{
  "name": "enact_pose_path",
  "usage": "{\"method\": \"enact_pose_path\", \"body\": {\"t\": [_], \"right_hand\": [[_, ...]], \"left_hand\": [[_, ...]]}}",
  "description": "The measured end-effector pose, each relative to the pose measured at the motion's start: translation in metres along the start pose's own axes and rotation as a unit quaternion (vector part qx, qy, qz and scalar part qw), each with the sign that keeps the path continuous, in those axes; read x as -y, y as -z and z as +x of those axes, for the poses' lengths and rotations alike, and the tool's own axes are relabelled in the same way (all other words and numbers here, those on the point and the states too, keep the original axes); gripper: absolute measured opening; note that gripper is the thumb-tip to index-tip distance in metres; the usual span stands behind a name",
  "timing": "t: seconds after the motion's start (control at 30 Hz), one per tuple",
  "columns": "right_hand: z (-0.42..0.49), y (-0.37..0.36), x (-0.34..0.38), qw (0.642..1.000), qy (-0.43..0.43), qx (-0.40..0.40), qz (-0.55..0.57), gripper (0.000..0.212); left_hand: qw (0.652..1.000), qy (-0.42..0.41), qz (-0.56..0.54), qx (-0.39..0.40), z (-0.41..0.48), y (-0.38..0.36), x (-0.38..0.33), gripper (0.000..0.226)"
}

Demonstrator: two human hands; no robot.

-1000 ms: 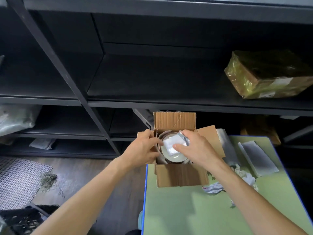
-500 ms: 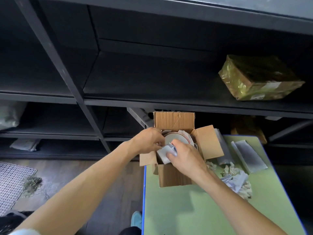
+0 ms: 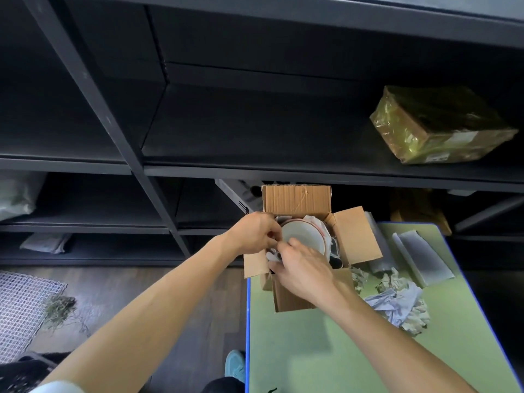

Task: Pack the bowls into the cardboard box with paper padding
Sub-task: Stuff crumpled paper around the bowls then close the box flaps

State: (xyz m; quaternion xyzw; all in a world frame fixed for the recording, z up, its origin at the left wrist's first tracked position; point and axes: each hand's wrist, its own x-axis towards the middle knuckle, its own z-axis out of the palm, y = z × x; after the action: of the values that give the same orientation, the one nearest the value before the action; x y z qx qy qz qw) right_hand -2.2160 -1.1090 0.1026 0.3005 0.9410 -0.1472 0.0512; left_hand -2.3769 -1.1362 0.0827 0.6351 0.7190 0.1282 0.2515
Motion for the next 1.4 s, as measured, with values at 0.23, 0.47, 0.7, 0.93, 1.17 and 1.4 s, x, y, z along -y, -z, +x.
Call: {"method": "enact_pose_path", "body": {"t": [0.23,0.47,0.7,0.93,1.17,1.4], "right_hand": [[0.004,-0.004,0.0,0.999,-0.02,-0.025,-0.038,0.027],[-0.003,0.001,-0.006,0.999,-0.023,-0.016,0.032,0.027],[-0.001,-0.004,-0.006,1.0,-0.016,-0.019,0.015,0.013],[-0.008,0.006,-0.01,0.999,-0.028,-0.04,-0.005,0.027],[-0.018,0.01,-0.006,0.996,0.015,0.082,-0.029,0.06],[-0.024,0.012,-0.013,0.996,0.029,0.072,-0.041,0.061]], "left_hand": [[1.0,0.004,-0.009,0.0,0.0,-0.002,0.002,0.012],[0.999,0.018,-0.032,-0.016,-0.001,-0.004,0.003,0.012],[0.999,0.016,-0.036,-0.012,-0.002,-0.005,0.002,0.01],[0.999,0.021,-0.043,-0.017,-0.005,-0.006,0.002,0.011],[0.999,0.008,-0.038,-0.025,-0.01,-0.008,0.002,0.009],[0.998,-0.013,-0.013,-0.055,-0.02,-0.014,0.002,0.011]]}}
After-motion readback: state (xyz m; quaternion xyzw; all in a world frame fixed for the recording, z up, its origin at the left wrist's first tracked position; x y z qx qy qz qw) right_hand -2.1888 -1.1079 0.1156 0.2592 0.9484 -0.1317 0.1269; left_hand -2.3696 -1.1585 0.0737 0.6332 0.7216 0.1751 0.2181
